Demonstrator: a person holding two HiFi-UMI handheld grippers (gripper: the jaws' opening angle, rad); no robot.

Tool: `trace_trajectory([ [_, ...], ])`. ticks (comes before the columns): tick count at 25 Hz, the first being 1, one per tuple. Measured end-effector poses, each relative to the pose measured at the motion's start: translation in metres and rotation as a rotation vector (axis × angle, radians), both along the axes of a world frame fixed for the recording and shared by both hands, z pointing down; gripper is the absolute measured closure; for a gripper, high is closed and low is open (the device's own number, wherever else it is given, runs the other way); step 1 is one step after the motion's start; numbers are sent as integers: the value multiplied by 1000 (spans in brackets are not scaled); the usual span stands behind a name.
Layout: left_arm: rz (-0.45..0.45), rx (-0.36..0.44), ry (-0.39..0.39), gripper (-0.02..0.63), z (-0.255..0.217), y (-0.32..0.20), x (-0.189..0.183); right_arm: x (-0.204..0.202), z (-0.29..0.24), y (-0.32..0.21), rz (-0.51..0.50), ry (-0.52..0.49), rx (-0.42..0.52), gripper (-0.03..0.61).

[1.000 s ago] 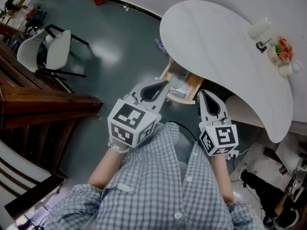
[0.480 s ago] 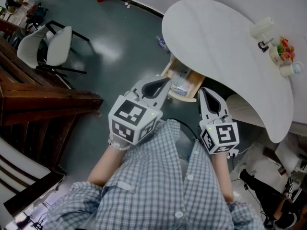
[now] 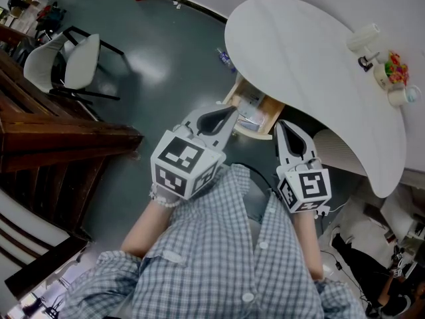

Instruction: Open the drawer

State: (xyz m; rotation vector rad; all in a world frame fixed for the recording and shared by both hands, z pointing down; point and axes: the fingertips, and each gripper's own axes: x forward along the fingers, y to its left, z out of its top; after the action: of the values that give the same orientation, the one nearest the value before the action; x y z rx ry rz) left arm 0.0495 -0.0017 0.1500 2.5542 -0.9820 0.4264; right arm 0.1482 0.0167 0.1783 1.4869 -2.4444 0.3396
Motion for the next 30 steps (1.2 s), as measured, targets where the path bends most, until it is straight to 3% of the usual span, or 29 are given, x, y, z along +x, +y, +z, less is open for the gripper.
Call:
trace_trajectory([
  [30,2,-6,-3,615,2,4,0,-3,7,5,-13,12,-23,569],
])
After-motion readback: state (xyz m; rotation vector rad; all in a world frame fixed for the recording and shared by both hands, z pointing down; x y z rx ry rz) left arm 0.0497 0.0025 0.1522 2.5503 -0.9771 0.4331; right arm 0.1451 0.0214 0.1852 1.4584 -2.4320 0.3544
